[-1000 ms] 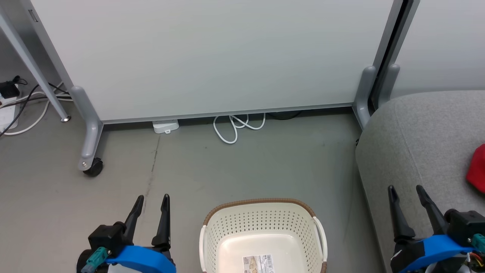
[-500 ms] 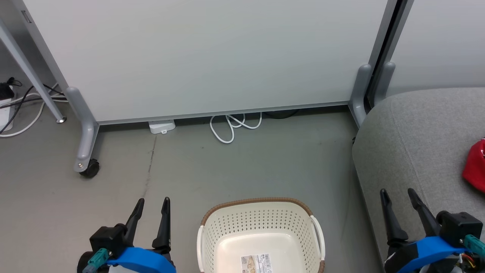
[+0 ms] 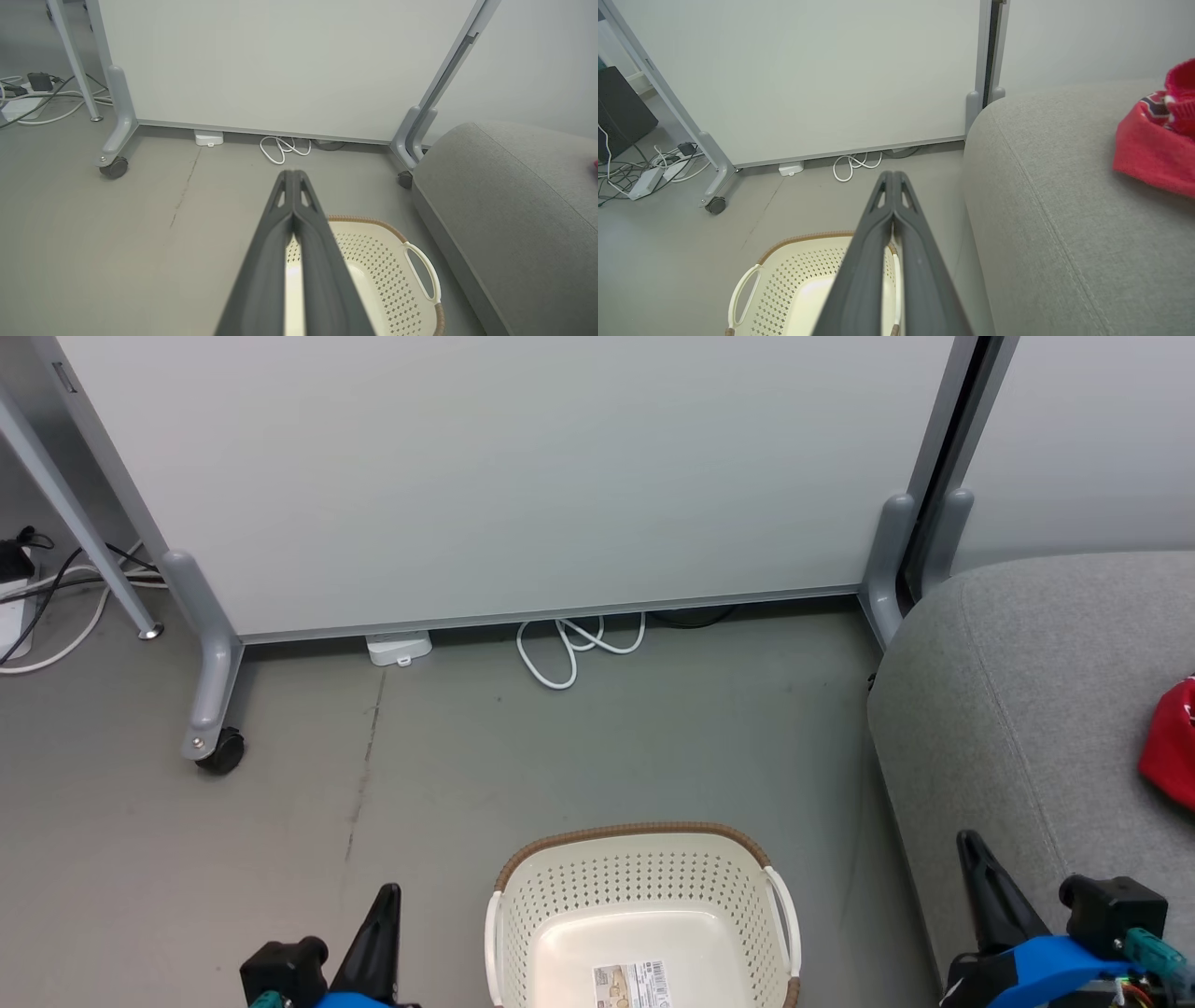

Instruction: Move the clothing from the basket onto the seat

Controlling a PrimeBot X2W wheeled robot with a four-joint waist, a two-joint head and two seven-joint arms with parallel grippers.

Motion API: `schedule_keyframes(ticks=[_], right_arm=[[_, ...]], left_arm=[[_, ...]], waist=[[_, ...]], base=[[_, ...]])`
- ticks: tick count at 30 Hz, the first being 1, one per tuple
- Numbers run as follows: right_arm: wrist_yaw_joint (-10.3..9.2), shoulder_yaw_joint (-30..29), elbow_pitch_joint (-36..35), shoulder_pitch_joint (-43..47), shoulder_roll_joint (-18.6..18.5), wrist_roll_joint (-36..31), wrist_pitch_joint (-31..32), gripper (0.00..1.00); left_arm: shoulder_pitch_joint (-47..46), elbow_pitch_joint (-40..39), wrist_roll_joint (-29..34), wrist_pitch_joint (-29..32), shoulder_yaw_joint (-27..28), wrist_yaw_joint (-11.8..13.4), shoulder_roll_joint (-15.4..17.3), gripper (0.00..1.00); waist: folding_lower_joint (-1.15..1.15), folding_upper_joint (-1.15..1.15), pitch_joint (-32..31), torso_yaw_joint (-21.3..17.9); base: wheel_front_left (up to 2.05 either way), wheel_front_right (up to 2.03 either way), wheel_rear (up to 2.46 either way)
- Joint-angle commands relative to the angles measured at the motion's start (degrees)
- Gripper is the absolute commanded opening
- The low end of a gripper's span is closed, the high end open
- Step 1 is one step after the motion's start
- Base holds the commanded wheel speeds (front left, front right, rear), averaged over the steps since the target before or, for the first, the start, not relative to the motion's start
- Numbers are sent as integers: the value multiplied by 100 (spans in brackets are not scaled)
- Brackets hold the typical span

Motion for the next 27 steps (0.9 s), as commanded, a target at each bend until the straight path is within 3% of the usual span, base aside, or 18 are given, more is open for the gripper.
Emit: schedule_keyframes(ticks=[1, 6, 27], right_arm=[[0, -6, 36, -1, 2, 38, 9, 0], [0, -2, 284, 81, 29, 80, 14, 0], [0, -35, 300, -148, 11, 2271, 267, 0]], left_arm=[[23, 15, -35, 11, 6, 0, -4, 0], [217, 216, -73, 27, -30, 0, -24, 0], [38, -228, -1914, 589, 503, -3, -120, 0]], waist=[[0, 0, 0, -1], [0, 0, -1, -3], [0, 0, 0, -64]], base=[[0, 0, 0], [0, 0, 0], [0, 0, 0]])
